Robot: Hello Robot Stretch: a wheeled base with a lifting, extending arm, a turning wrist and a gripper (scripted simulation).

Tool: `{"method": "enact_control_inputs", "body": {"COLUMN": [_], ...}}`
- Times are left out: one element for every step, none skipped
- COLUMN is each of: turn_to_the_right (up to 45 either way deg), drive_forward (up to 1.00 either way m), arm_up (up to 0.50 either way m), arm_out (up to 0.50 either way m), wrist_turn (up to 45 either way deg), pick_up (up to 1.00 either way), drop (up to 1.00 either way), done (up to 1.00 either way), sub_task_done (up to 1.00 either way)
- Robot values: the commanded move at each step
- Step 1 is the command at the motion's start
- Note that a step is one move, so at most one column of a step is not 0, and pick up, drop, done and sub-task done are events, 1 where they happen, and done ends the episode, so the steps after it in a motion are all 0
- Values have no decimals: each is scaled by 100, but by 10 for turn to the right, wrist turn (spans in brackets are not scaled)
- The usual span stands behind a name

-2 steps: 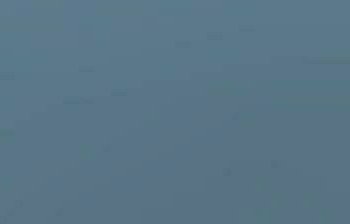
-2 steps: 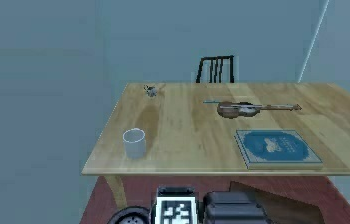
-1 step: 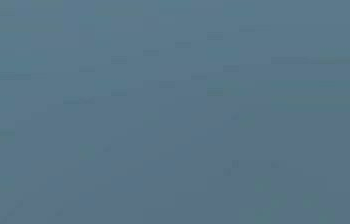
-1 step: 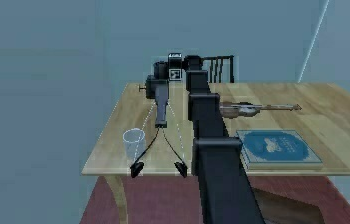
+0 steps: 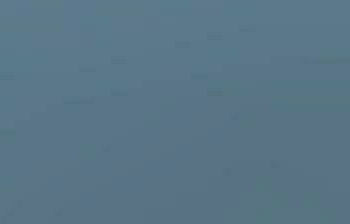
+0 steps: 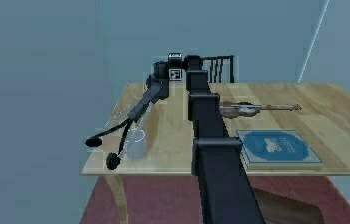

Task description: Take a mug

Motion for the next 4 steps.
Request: {"method": "enact_control_inputs", "body": {"turn_to_the_right": [0,0,0,0], "drive_forward": [0,0,0,0], "arm_up": [0,0,0,-30], "arm_out": [0,0,0,0], "wrist_turn": [450,450,30,0], "pick_up": [0,0,0,0], "drop": [0,0,0,0], "done": [0,0,0,0], "sub_task_done": [0,0,0,0]}}
